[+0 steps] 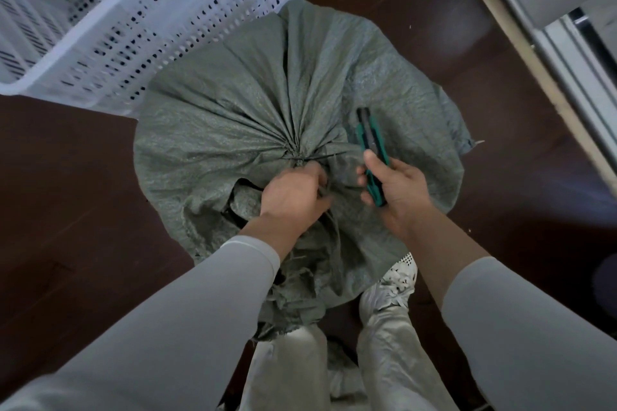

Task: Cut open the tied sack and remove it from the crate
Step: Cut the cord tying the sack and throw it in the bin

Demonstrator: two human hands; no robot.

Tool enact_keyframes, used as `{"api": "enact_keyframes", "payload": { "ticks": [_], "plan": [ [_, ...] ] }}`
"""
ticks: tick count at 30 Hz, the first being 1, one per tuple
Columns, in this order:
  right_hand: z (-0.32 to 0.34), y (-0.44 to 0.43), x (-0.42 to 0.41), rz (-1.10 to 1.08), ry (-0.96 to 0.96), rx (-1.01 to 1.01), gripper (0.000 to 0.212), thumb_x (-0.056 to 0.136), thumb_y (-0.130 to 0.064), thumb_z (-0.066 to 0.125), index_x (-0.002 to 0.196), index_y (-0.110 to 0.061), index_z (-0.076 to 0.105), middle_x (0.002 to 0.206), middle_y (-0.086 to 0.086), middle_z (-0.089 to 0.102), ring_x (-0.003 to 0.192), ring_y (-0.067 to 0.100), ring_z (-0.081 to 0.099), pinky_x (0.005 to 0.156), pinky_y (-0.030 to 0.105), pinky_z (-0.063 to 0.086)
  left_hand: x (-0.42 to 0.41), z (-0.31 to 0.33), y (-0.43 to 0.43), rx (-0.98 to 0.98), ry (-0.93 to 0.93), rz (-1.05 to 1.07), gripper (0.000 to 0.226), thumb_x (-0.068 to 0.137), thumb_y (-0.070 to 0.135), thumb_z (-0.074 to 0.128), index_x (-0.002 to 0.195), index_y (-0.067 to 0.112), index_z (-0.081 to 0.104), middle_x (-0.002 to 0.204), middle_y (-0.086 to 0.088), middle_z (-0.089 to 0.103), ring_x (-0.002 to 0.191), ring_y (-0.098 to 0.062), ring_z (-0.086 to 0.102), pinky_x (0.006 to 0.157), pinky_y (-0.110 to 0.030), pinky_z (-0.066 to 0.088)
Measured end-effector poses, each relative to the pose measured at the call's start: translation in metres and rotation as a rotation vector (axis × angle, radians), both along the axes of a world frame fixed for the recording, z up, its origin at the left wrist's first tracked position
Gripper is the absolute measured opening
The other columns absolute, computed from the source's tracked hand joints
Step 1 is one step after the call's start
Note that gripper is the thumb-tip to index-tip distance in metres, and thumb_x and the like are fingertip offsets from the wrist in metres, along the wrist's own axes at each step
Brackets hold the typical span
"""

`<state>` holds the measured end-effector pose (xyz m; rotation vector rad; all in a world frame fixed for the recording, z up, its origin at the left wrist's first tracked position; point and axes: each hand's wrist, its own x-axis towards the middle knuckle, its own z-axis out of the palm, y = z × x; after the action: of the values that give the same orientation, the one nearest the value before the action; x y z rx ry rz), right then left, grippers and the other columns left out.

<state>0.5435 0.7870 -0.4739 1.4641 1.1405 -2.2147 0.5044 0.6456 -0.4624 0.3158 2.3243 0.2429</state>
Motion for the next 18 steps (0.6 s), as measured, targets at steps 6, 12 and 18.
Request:
{"api": "enact_keyframes", "payload": {
  "ticks": [6, 12, 18],
  "plan": [
    [-0.022, 0.004, -0.016, 0.353, -0.119, 0.455, 0.03, 0.073, -0.01, 0.077, 0.099, -0.004, 0.063, 0.075, 0.004, 0.06, 0.057, 0.01, 0.058, 0.052, 0.02, 0.056, 0.001, 0.002, -0.009, -0.191, -0.147, -0.395, 0.057, 0.09, 0.009, 0.05, 0.145, 0.022, 0.036, 0.137, -0.011, 0.043, 0.132, -0.029, 0.032, 0.106, -0.039, 0.034],
    [-0.037, -0.017, -0.027, 0.799, -0.138, 0.615, 0.058, 0.071, -0.023, 0.079, 0.12, -0.003, 0.055, 0.116, 0.015, 0.063, 0.105, 0.032, 0.062, 0.089, 0.044, 0.053, -0.001, 0.016, -0.025, -0.185, -0.143, -0.447, 0.036, 0.092, 0.031, 0.046, 0.125, 0.026, 0.061, 0.124, -0.005, 0.053, 0.125, -0.025, 0.04, 0.105, -0.035, 0.031],
    [-0.018, -0.031, -0.018, 0.43, -0.148, 0.395, 0.017, 0.076, -0.002, 0.066, 0.091, -0.003, 0.059, 0.061, 0.008, 0.055, 0.044, 0.015, 0.053, 0.046, 0.024, 0.047, -0.012, 0.025, -0.052, -0.477, 0.103, 0.036, 0.081, 0.083, 0.075, 0.02, 0.082, 0.01, 0.067, 0.098, -0.016, 0.068, 0.107, -0.03, 0.059, 0.101, -0.041, 0.033]
  ]
}}
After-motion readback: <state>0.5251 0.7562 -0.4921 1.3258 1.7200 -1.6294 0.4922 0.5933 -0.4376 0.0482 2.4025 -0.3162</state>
